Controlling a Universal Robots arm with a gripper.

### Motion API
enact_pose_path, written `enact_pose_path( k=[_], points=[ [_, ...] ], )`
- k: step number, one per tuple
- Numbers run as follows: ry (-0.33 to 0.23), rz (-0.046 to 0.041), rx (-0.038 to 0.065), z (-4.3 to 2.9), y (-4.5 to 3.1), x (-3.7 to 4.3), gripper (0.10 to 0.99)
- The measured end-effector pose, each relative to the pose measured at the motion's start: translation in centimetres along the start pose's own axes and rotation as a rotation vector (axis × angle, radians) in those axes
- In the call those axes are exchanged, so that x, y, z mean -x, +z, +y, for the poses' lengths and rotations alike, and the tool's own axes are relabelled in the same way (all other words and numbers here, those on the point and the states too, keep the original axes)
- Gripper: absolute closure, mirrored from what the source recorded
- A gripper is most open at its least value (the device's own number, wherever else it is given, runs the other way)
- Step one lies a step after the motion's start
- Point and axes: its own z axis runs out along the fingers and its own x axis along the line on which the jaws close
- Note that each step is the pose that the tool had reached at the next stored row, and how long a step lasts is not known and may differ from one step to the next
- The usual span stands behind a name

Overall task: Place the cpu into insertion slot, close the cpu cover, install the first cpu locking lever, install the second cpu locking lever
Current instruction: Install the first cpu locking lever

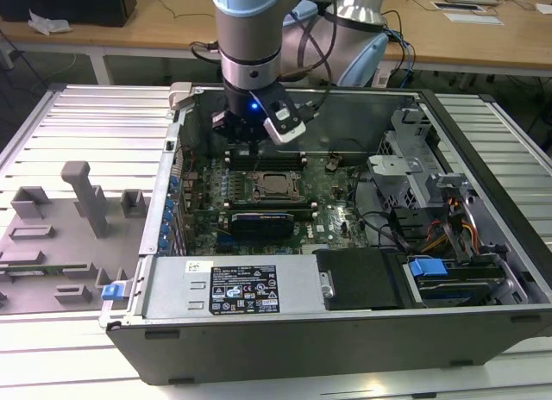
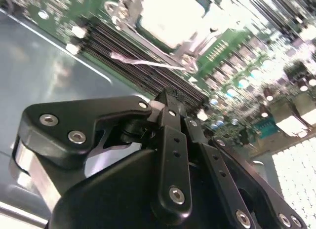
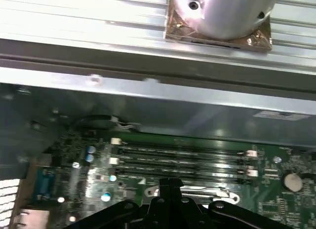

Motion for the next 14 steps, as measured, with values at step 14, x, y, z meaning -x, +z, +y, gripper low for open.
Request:
enact_pose_path(
  k=[14],
  points=[
    [-0.022, -0.0763, -0.017, -0.34, 0.53, 2.00, 0.980]
  ],
)
